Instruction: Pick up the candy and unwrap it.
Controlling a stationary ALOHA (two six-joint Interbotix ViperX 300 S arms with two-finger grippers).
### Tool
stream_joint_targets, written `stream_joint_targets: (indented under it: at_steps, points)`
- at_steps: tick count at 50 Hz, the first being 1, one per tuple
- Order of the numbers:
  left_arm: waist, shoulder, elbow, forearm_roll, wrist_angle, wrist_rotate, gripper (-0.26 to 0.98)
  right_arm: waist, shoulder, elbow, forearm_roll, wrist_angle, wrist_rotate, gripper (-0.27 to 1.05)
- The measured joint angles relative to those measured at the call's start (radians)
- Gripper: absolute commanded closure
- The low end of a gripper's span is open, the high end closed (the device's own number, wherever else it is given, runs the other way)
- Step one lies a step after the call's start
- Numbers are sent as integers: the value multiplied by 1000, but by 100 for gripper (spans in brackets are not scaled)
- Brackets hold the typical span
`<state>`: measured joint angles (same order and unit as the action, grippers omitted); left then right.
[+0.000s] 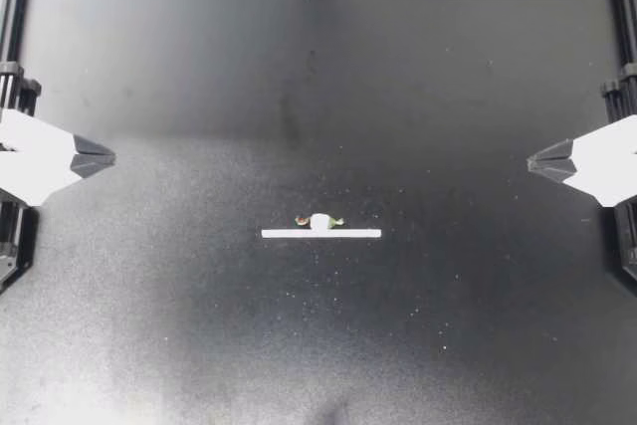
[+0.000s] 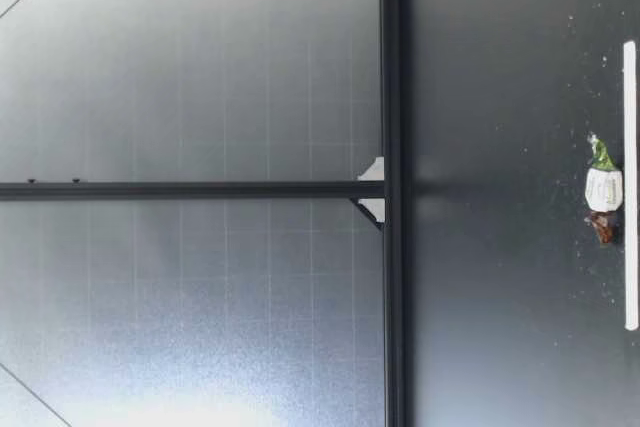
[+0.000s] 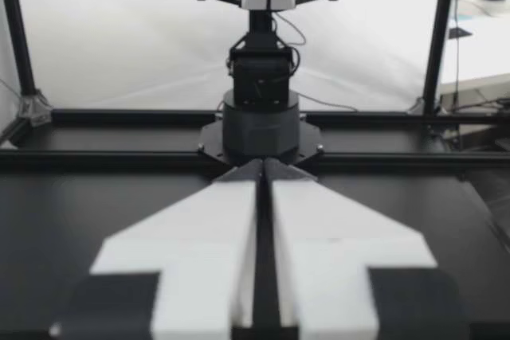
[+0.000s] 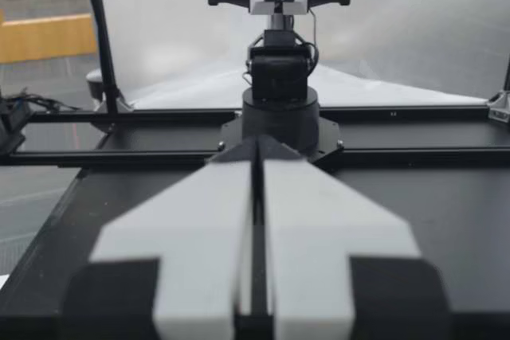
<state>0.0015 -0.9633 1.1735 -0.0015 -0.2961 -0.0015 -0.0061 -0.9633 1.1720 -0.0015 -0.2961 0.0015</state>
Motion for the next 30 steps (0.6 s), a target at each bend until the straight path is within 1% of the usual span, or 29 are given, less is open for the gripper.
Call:
stream_joint_targets:
  at_steps: [8, 13, 17, 22, 30]
  points:
    - [12, 3, 20, -2, -14, 20, 81, 0, 25, 0, -2, -2, -3, 88]
    - [12, 5, 31, 0, -26, 18, 81, 0, 83, -9, -2, -2, -3, 88]
    - [14, 6, 43, 0, -38, 23, 81, 0, 141, -29, -2, 0, -3, 87]
    - [12, 15, 54, 0, -55, 21, 81, -2, 247, -75, -2, 9, 5, 87]
    - [14, 37, 55, 0, -77, 21, 82, -28, 420, -146, 2, 81, 8, 87]
